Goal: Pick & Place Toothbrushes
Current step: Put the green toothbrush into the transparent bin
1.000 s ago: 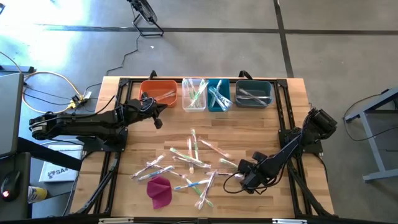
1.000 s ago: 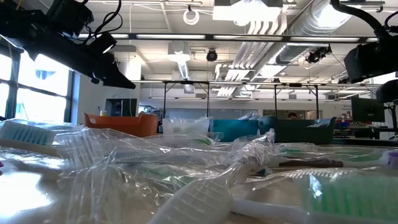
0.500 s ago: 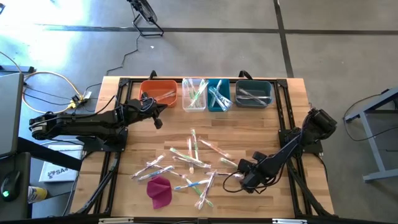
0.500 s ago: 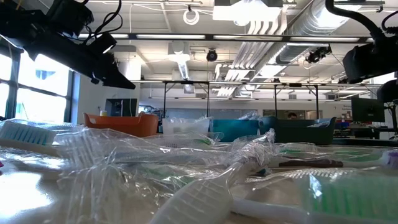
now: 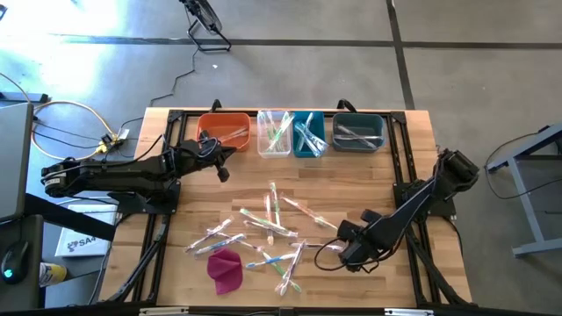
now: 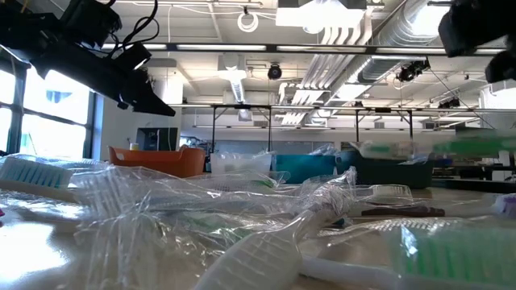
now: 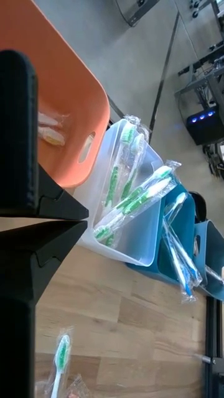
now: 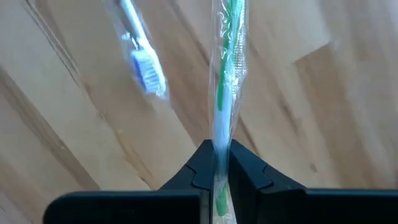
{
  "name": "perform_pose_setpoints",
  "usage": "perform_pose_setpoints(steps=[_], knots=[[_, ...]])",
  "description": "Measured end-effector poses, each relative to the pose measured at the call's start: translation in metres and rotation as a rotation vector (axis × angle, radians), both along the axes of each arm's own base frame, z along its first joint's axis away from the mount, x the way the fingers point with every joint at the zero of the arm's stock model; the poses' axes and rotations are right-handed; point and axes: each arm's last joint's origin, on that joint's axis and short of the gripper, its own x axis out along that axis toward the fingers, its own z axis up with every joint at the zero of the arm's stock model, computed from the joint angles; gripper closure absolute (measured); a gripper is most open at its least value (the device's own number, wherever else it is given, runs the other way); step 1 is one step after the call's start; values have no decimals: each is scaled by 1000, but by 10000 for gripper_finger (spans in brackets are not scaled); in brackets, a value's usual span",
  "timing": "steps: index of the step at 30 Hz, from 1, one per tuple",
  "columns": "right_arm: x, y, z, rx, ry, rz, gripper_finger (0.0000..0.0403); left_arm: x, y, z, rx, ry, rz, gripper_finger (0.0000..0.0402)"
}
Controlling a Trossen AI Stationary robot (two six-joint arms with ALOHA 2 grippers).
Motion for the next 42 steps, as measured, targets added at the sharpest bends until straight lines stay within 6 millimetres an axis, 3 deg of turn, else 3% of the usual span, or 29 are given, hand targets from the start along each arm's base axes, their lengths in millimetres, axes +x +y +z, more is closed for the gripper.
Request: perform_pose_setpoints(steps=[7,16,26,42], knots=[[13,-8,31,-59,-91,-41,385,0,0,0,0,0,0,392],[44,-35,64,-123,-226,-90,385,0,0,0,0,-1,0,392],[78,-88,83,-231,-331,-113,385,0,0,0,0,-1,0,392],[137,-178,110,-369,-770,-165,383,0,0,0,0,-1,0,392]])
